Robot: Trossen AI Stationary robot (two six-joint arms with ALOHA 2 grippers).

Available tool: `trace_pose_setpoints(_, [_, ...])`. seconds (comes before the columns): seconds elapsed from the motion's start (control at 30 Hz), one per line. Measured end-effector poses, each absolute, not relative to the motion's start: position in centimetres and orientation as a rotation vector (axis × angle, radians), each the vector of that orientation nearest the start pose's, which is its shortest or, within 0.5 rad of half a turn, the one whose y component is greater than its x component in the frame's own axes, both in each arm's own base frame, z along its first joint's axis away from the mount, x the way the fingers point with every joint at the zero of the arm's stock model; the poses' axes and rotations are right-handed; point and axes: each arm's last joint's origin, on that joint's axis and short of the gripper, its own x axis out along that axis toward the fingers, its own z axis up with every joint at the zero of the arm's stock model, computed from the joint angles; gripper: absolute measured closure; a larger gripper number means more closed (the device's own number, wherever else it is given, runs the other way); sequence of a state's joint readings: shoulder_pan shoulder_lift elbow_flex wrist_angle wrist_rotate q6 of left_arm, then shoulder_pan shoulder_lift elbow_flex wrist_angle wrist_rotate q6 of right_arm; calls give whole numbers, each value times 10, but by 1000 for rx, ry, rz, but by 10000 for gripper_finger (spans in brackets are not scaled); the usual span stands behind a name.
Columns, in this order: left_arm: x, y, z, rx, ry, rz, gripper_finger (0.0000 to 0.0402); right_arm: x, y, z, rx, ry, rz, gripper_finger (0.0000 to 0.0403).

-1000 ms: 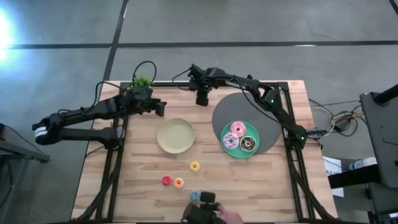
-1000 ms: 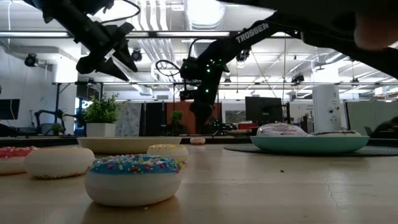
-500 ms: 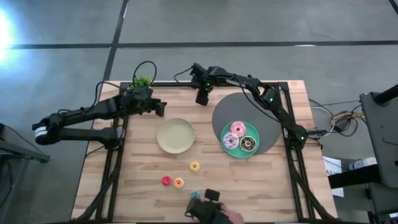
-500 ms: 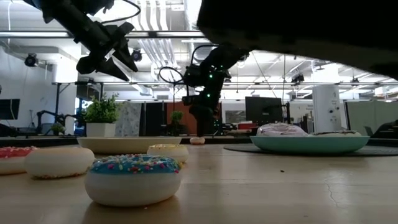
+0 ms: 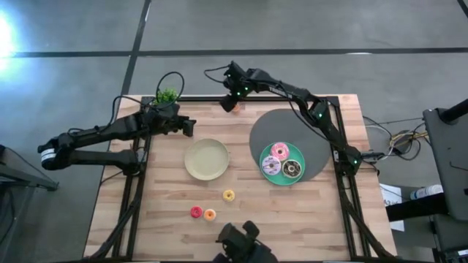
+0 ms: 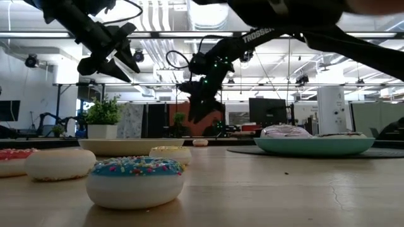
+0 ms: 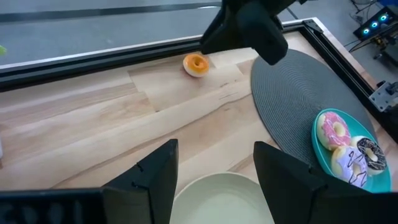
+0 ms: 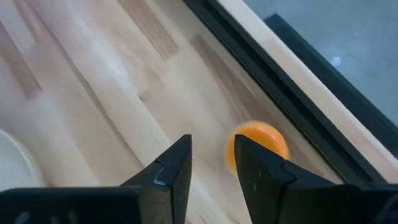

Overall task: Pick & Place donuts
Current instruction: Put the top small orange donut on the brown plate

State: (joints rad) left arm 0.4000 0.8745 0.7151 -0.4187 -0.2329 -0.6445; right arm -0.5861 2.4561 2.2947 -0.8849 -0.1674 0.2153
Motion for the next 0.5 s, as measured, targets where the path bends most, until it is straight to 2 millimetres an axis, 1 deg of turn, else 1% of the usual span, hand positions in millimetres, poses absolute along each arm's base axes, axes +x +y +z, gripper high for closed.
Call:
trace_pose_setpoints(0.17, [165, 77, 274, -665, 363, 786, 218, 435, -291, 193, 735, 919, -577, 289])
trace_pose_setpoints(0.3, [165, 77, 274, -672, 360, 788, 218, 428, -298, 180, 829, 922, -641, 289])
trace_pose_setpoints(0.5, [166, 77, 274, -693, 355, 785, 218, 421, -304, 173, 851, 934, -679, 298])
